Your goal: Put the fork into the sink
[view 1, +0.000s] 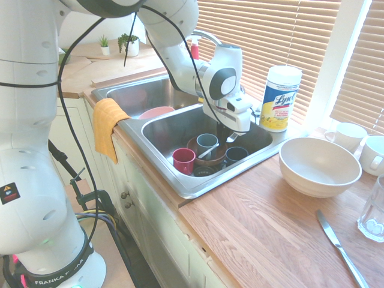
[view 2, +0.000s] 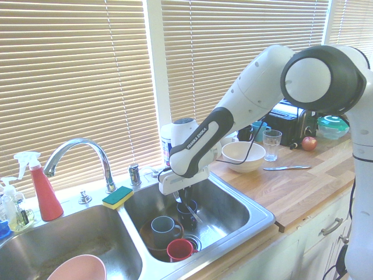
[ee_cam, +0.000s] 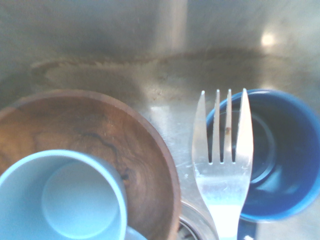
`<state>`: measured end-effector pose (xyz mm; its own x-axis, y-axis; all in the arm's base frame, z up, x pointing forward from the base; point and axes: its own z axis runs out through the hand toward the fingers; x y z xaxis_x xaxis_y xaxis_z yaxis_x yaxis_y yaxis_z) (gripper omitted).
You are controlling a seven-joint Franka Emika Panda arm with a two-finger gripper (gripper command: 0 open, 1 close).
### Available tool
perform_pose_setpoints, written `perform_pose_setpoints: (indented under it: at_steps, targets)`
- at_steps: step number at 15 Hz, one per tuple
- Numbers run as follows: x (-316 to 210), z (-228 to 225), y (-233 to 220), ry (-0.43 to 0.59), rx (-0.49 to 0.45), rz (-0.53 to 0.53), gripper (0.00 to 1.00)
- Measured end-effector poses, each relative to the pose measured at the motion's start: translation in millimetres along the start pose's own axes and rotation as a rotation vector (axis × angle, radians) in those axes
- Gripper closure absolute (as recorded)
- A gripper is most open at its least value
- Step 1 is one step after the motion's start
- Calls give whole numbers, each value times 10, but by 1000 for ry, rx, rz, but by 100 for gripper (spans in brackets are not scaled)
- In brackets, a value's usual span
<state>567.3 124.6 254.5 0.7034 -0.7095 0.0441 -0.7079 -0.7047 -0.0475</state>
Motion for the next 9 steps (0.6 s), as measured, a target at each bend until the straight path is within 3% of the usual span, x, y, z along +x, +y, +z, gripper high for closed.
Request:
perform_pose_setpoints:
  at_steps: [6, 7, 9]
  targets:
    - [-30, 442, -105, -33, -13, 3, 100]
    - [-13, 486, -119, -37, -14, 5, 0]
    - [2, 532, -133, -46, -13, 6, 0]
